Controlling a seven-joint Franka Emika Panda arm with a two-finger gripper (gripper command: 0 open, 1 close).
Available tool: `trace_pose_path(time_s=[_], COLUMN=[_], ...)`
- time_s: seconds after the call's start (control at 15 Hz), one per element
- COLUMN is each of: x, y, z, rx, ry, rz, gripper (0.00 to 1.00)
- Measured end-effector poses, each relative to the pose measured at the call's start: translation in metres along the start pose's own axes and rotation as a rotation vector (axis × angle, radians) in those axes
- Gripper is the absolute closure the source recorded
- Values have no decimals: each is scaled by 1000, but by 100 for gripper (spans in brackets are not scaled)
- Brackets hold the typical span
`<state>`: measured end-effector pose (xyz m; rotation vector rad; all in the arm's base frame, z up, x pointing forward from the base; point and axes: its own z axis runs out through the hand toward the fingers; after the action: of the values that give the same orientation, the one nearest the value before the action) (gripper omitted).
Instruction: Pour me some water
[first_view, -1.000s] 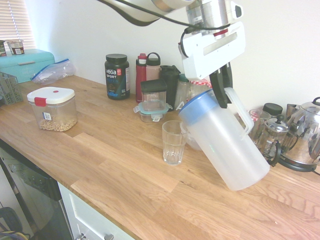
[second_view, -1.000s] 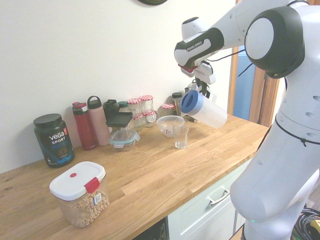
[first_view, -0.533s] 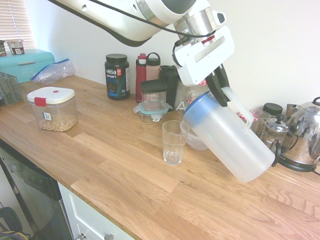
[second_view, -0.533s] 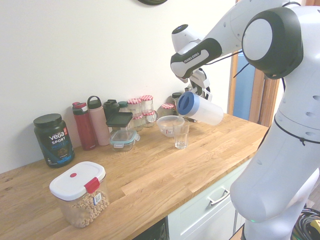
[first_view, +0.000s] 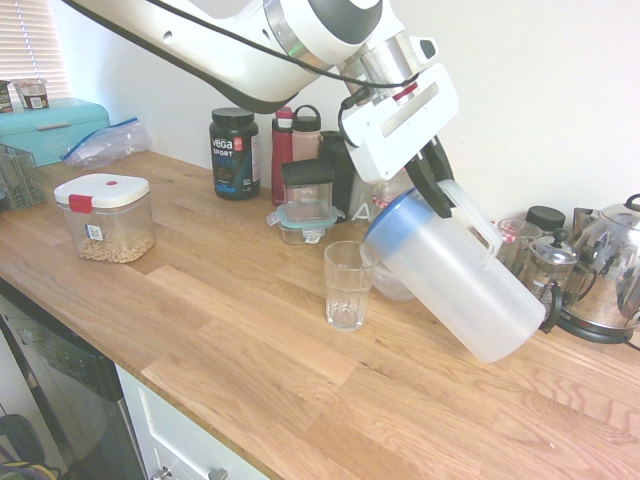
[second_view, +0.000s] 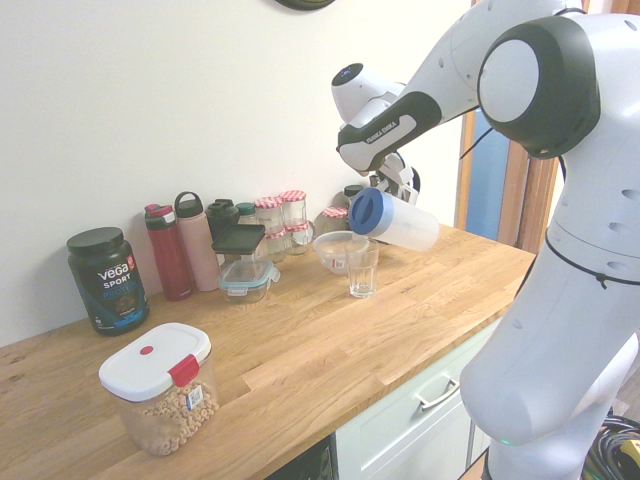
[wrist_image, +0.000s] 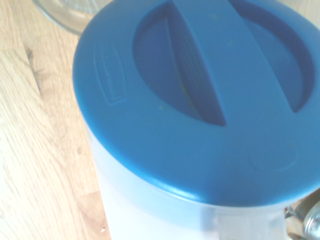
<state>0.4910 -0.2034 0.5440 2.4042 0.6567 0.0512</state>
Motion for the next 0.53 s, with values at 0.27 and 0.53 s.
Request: trace_pose_path(time_s=[0.27,0.53], x=[-30,-83], y=[14,56], z=[-3,-19], rx=[91,313], ry=[53,178], rz=[103,270], gripper=[100,100])
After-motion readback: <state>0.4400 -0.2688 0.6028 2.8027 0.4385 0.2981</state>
